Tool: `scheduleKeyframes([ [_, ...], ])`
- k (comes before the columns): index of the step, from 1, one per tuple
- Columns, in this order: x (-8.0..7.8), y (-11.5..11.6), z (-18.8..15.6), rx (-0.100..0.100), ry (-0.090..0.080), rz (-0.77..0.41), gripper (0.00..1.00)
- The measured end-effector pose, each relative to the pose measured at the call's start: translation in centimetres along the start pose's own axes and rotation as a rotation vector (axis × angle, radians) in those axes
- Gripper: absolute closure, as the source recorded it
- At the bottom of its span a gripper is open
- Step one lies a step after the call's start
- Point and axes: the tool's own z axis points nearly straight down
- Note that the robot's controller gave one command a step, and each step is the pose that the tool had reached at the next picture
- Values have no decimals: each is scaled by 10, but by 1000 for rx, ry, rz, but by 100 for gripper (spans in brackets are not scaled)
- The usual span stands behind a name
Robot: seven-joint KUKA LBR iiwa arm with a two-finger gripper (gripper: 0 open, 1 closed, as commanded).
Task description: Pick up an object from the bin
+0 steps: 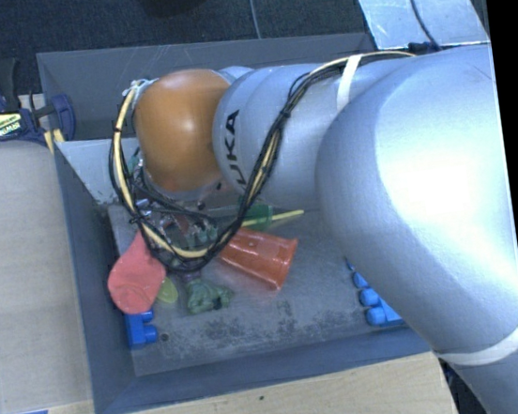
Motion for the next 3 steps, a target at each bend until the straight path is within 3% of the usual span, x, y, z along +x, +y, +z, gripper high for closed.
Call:
scheduleKeyframes([
  [3,0,0,0,0,1,0,100],
])
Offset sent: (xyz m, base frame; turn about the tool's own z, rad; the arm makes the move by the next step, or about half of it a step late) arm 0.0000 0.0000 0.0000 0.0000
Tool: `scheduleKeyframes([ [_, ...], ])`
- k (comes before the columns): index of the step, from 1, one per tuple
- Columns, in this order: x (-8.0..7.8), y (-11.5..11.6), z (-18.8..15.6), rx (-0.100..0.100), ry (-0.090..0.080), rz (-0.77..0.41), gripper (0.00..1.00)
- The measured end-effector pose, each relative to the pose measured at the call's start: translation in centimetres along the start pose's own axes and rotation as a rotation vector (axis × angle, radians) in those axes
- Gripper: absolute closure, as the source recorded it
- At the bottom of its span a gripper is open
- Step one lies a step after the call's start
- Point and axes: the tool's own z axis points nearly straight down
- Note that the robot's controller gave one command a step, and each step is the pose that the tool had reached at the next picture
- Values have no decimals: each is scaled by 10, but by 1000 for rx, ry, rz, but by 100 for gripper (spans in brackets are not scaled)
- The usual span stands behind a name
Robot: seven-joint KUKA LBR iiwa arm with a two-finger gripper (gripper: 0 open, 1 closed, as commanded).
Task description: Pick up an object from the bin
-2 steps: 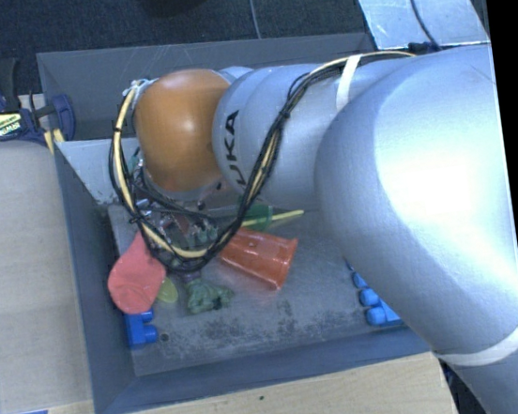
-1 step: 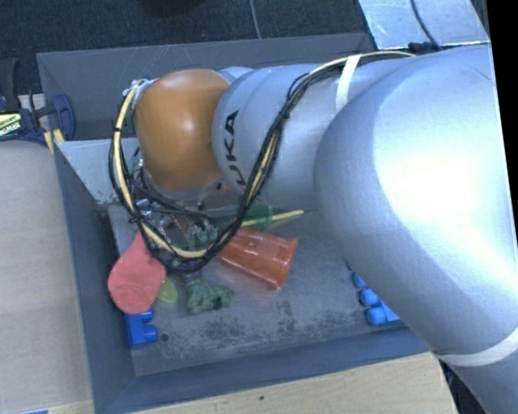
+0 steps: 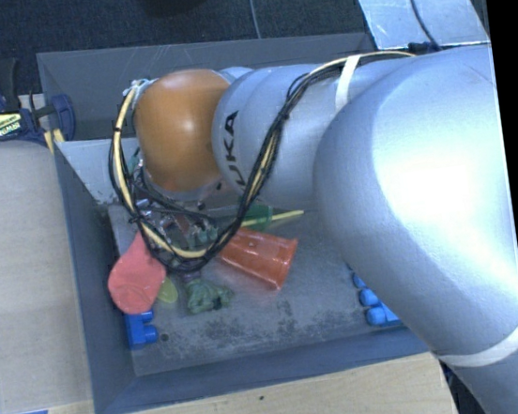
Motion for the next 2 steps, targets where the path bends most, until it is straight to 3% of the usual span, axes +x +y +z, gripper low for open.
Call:
scheduleKeyframes([
  [1,0,0,0,0,0,0,100],
  [2,-6,3,-133,0,-4,-3,100],
])
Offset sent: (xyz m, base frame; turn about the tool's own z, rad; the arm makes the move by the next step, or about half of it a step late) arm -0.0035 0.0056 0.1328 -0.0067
